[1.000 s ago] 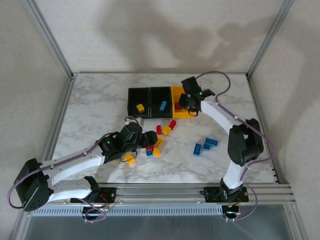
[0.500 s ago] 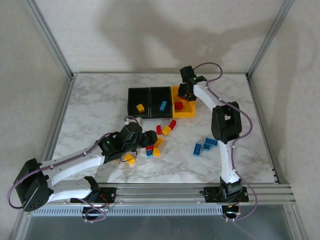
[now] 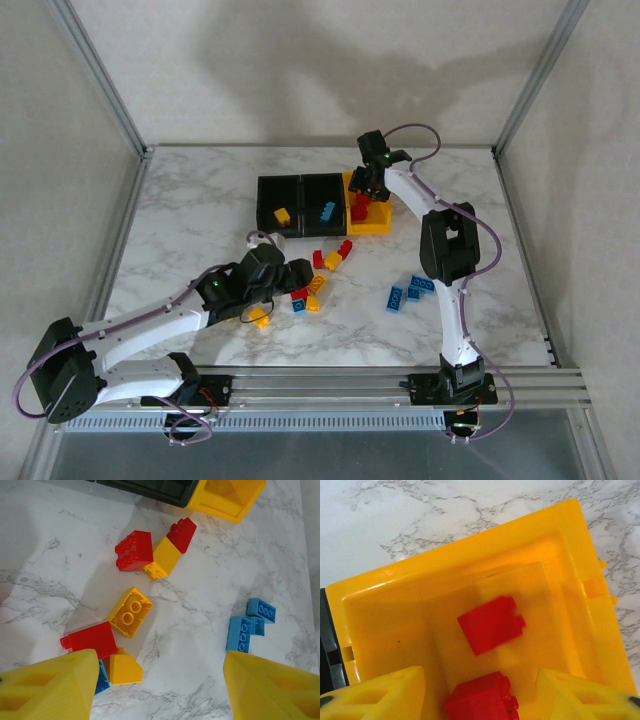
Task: Sort the legos into containers by color
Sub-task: Place the lego in the container, then pick up the lego from the center of the table.
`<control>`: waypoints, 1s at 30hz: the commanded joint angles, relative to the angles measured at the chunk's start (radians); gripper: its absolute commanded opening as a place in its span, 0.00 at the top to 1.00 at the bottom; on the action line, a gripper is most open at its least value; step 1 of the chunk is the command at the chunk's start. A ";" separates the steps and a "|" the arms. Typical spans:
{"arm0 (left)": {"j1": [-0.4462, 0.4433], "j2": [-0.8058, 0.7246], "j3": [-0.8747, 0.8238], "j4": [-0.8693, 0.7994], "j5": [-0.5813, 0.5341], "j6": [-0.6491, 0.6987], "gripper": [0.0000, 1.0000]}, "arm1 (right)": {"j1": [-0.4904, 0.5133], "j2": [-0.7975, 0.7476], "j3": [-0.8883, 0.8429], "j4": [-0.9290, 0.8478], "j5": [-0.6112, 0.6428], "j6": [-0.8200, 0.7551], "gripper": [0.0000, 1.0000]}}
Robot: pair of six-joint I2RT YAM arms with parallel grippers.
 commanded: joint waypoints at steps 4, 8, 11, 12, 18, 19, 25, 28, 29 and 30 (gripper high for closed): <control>-0.009 0.011 0.041 -0.031 -0.048 -0.027 0.33 | 0.001 -0.124 -0.008 -0.022 0.006 -0.028 0.40; -0.005 0.012 0.049 -0.054 -0.066 -0.029 0.34 | 0.011 -0.256 -0.129 0.036 -0.028 -0.041 0.41; 0.008 0.016 0.058 -0.081 -0.075 -0.023 0.36 | 0.036 -0.366 -0.250 0.075 -0.050 -0.049 0.42; 0.016 0.015 0.058 -0.085 -0.074 -0.019 0.36 | 0.050 -0.401 -0.303 0.088 -0.061 -0.052 0.42; 0.106 -0.016 0.020 -0.074 0.011 0.001 0.41 | 0.170 -0.590 -0.582 0.189 -0.101 -0.071 0.44; 0.123 -0.029 0.006 -0.066 0.038 0.003 0.42 | 0.187 -0.599 -0.603 0.192 -0.105 -0.069 0.45; 0.213 -0.142 -0.094 -0.078 0.125 -0.037 0.41 | 0.297 -0.577 -0.661 0.219 -0.107 -0.048 0.45; 0.241 -0.204 -0.141 -0.060 0.162 -0.061 0.40 | 0.337 -0.514 -0.642 0.220 -0.109 -0.045 0.45; 0.249 -0.227 -0.151 -0.053 0.175 -0.065 0.39 | 0.346 -0.490 -0.630 0.220 -0.110 -0.043 0.45; 0.252 -0.242 -0.158 -0.051 0.182 -0.066 0.39 | 0.352 -0.471 -0.623 0.221 -0.112 -0.044 0.46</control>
